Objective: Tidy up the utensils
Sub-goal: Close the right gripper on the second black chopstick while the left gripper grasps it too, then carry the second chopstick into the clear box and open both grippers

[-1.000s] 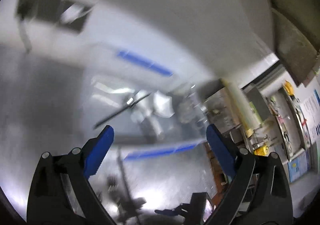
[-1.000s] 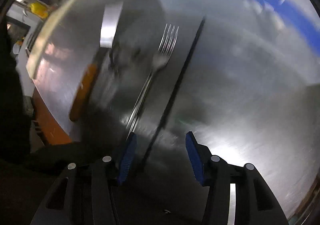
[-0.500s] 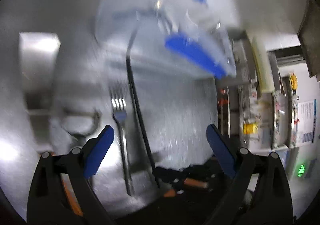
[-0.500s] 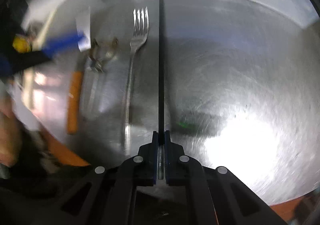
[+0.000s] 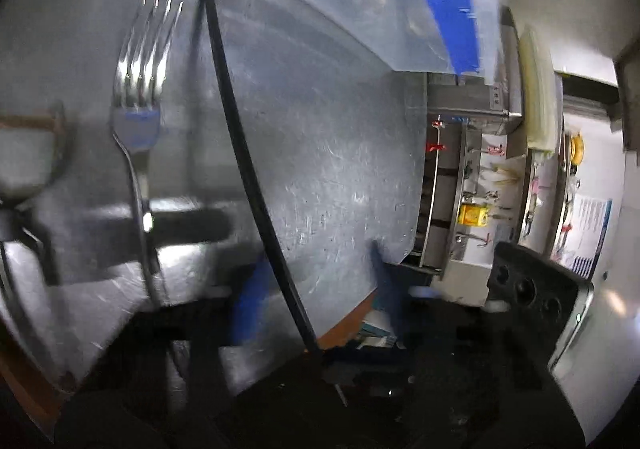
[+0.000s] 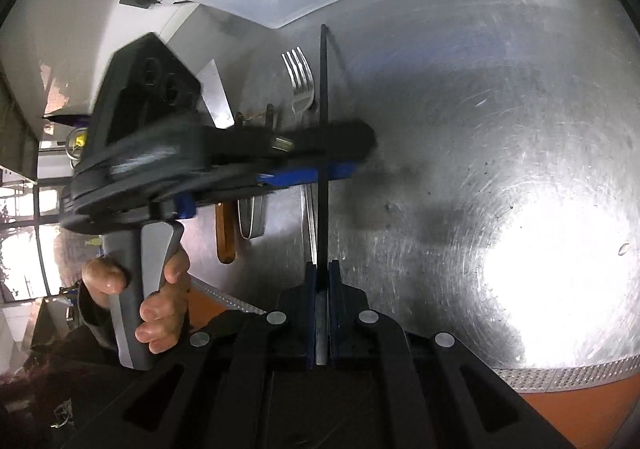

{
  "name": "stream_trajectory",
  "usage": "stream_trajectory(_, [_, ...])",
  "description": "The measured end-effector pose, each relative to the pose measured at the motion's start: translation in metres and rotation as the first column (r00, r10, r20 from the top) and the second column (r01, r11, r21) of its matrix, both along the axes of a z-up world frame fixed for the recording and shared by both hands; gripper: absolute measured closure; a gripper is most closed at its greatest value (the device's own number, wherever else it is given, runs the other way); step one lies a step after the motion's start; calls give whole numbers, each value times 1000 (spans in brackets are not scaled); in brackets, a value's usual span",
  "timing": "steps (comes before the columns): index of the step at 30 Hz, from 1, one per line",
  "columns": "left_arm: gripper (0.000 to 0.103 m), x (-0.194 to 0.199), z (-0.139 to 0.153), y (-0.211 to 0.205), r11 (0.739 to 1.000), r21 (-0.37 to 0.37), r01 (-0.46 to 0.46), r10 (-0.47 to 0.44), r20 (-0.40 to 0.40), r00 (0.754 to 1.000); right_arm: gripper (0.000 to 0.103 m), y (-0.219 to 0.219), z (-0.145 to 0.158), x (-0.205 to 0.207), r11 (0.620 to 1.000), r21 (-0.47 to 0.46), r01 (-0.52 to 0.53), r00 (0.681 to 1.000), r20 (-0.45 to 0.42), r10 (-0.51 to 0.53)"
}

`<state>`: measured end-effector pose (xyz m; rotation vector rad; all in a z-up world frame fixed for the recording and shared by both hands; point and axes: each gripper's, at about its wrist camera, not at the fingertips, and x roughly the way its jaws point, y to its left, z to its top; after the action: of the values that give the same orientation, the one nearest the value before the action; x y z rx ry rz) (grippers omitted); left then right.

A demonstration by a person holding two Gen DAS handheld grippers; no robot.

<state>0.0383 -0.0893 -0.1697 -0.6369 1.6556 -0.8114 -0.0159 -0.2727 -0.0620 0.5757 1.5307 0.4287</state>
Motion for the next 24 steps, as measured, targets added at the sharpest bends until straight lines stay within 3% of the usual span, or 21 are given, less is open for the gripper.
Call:
stream_trajectory(1, [92, 0, -6, -2, 1000, -2, -17, 17, -27, 1000, 96, -3, 1, 1, 1000, 2, 1, 1000, -1, -1])
stream_trajectory(2, [98, -1, -10, -3, 999, -7, -37, 37, -44, 998, 96, -4, 2, 2, 1000, 4, 0, 1000, -4, 1])
stream_trajectory(6, [98, -7, 0, -2, 998, -19, -60, 60, -27, 998, 96, -4, 7, 6, 999, 24, -23, 1000, -7, 23])
stream_trajectory(11, [98, -21, 45, 7, 995, -31, -92, 93, 36, 995, 97, -2, 43, 4, 990, 64, -129, 990, 60, 125])
stream_trajectory(14, [98, -31, 71, 31, 988, -20, -152, 153, 67, 986, 102, 11, 60, 6, 974, 72, -215, 973, 105, 207])
stream_trajectory(18, [98, -37, 93, 74, 951, 20, -309, 306, 102, 947, 102, 37, 73, 18, 932, 104, -346, 932, 154, 329])
stream_trajectory(21, [98, -36, 130, 96, 923, 9, -386, 373, 232, 898, 102, 45, 79, 33, 909, 107, -402, 905, 195, 378])
stream_trajectory(24, [98, -26, 169, 84, 928, -35, -371, 359, 350, 865, 102, 47, 94, 50, 904, 88, -418, 886, 258, 385])
